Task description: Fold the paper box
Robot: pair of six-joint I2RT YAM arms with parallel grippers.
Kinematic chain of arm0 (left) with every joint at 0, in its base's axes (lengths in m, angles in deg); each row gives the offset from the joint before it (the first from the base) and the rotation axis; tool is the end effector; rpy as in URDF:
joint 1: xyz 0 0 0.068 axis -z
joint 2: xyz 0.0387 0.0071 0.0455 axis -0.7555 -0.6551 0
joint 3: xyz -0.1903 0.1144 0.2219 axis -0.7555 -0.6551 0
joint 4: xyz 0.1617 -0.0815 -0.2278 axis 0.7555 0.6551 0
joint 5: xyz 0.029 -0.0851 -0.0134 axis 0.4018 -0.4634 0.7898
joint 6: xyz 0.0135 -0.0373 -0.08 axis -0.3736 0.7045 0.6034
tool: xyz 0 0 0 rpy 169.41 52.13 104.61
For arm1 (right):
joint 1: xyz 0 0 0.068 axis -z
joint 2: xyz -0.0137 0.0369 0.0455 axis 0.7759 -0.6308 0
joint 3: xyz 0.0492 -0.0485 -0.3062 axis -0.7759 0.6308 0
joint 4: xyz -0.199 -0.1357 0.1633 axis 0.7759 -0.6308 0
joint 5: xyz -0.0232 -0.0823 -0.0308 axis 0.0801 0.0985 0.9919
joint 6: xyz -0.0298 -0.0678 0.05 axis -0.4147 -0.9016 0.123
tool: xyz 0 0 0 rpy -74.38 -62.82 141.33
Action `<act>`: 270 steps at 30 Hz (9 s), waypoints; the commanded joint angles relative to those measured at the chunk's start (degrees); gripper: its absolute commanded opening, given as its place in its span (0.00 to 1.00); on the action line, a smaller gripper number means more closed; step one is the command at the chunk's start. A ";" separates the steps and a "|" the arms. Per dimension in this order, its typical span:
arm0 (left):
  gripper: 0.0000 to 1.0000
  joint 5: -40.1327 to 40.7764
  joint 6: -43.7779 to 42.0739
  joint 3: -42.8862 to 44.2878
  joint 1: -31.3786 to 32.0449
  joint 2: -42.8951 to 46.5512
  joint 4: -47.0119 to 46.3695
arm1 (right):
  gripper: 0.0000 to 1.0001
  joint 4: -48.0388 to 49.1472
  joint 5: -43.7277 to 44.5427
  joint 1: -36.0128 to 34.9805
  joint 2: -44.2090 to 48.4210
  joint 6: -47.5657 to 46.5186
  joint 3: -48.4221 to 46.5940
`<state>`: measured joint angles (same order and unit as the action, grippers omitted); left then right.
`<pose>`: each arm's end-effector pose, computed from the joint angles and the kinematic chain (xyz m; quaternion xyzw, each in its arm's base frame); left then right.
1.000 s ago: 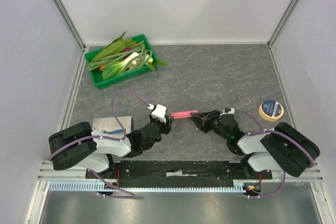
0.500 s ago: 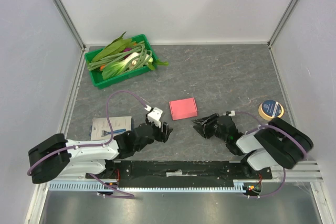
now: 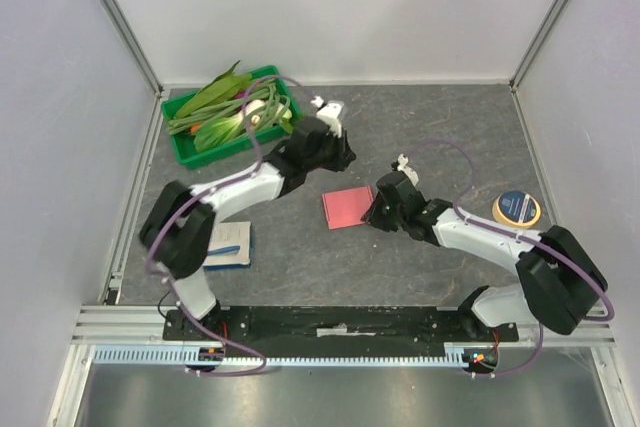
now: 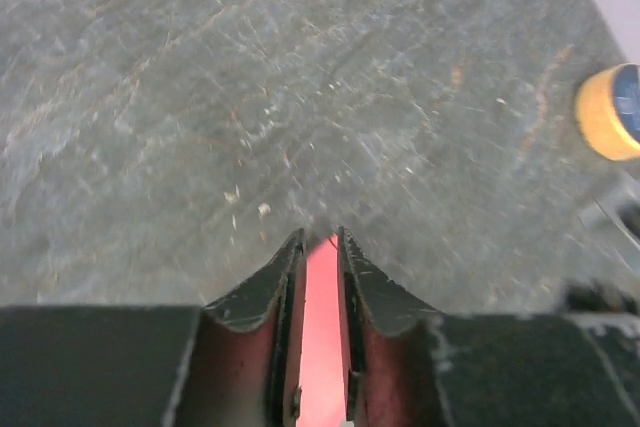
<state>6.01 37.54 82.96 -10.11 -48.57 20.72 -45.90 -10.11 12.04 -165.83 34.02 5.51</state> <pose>0.3489 -0.2898 0.2625 0.1477 0.8260 -0.3007 0.4533 0.2478 0.1922 0.1777 0.1999 0.8999 0.2766 0.2717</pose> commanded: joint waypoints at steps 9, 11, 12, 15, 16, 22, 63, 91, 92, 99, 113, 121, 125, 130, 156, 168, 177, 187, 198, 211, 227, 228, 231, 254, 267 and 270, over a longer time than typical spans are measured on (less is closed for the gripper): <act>0.11 0.62 -8.99 22.83 -1.34 -24.69 13.86 | 0.01 -14.54 11.28 -5.01 -6.00 10.35 -5.05; 0.10 0.62 -9.08 23.90 -1.26 -27.51 14.58 | 0.01 -14.63 13.12 -5.27 -6.09 13.50 -4.61; 0.10 0.28 -8.47 24.77 -1.25 -28.21 14.93 | 0.00 -14.89 15.65 -5.44 -6.09 14.31 -4.43; 0.06 -0.17 -7.24 24.96 -1.17 -30.24 15.55 | 0.00 -13.32 17.96 -5.53 -5.04 19.05 -1.98; 0.05 -0.17 -6.98 24.70 -1.17 -30.68 15.72 | 0.00 -12.18 18.14 -5.45 -4.86 19.15 -1.36; 0.02 2.03 -3.64 20.13 -0.90 -30.16 15.81 | 0.00 -10.15 17.26 -6.67 -8.80 22.40 -1.71; 0.02 -7.54 9.64 -6.78 7.53 -15.47 9.84 | 0.00 7.30 16.07 1.50 -16.54 10.63 -2.77; 0.14 -0.25 13.51 -18.91 9.73 -3.95 8.08 | 0.01 -9.02 4.53 8.62 -0.37 -24.61 3.91; 0.13 -0.86 13.51 -18.12 10.08 -5.18 7.82 | 0.00 -6.31 3.99 8.53 -0.55 -25.23 4.35; 0.02 -1.13 12.36 -10.82 10.96 -12.40 12.48 | 0.00 0.57 0.65 5.73 -5.73 -26.12 4.44; 0.02 1.84 12.88 -8.69 13.60 -13.82 15.55 | 0.00 15.25 -14.84 0.09 -9.26 -9.40 5.95; 0.15 5.73 14.82 -19.69 9.22 0.59 15.02 | 0.00 -6.54 4.42 8.08 -2.39 -28.73 -1.16; 0.17 4.58 16.23 -21.37 4.29 2.72 13.62 | 0.00 -6.02 3.55 9.76 -9.32 -36.39 -9.34; 0.11 2.56 13.86 -15.49 -0.46 -1.93 14.75 | 0.00 -4.52 -0.06 9.93 -21.00 -40.96 -19.70; 0.02 -3.07 8.23 4.74 1.91 -17.32 13.35 | 0.00 12.54 -16.68 -5.61 -23.49 -29.19 -16.91; 0.04 4.13 5.77 3.87 1.65 -13.02 18.45 | 0.00 1.29 3.37 -7.13 -23.68 -27.44 -18.23; 0.29 11.70 7.35 -10.89 0.42 3.94 19.68 | 0.02 -5.06 2.94 -5.36 -7.69 -15.85 -4.82; 0.15 7.83 9.03 -18.11 2.70 2.46 14.32 | 0.00 4.18 7.23 -11.68 -1.61 -2.48 6.02; 0.06 9.85 11.12 -17.84 7.97 1.48 16.61 | 0.00 4.35 9.79 -16.86 -7.40 2.26 2.26; 0.02 13.64 12.80 -17.49 10.09 2.62 19.95 | 0.00 -3.19 13.82 -18.54 -3.40 -4.75 0.57; 0.02 8.71 11.75 -13.98 9.12 -2.12 17.04 | 0.00 -10.60 12.62 -6.76 -1.69 -19.00 0.14; 0.02 8.36 11.75 -13.81 9.20 -2.29 16.96 | 0.00 -10.07 11.91 -6.85 -2.22 -19.00 0.05; 0.02 8.27 11.84 -13.19 9.82 -2.99 16.96 | 0.00 -8.39 10.58 -7.03 -3.45 -17.77 0.66; 0.03 6.85 14.04 -11.07 14.75 -6.08 16.34 | 0.00 0.11 8.51 -10.54 -10.48 -11.16 0.50; 0.39 10.93 10.69 -19.96 9.29 29.50 29.43 | 0.69 -16.83 11.74 -3.17 5.07 -29.18 0.32; 0.42 5.40 10.96 -20.48 9.29 40.13 30.40 | 0.92 -12.18 1.63 -2.28 3.16 -32.26 -1.70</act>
<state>17.70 48.99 62.81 -0.78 -18.63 48.70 -60.72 1.14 8.85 -161.76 8.89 6.86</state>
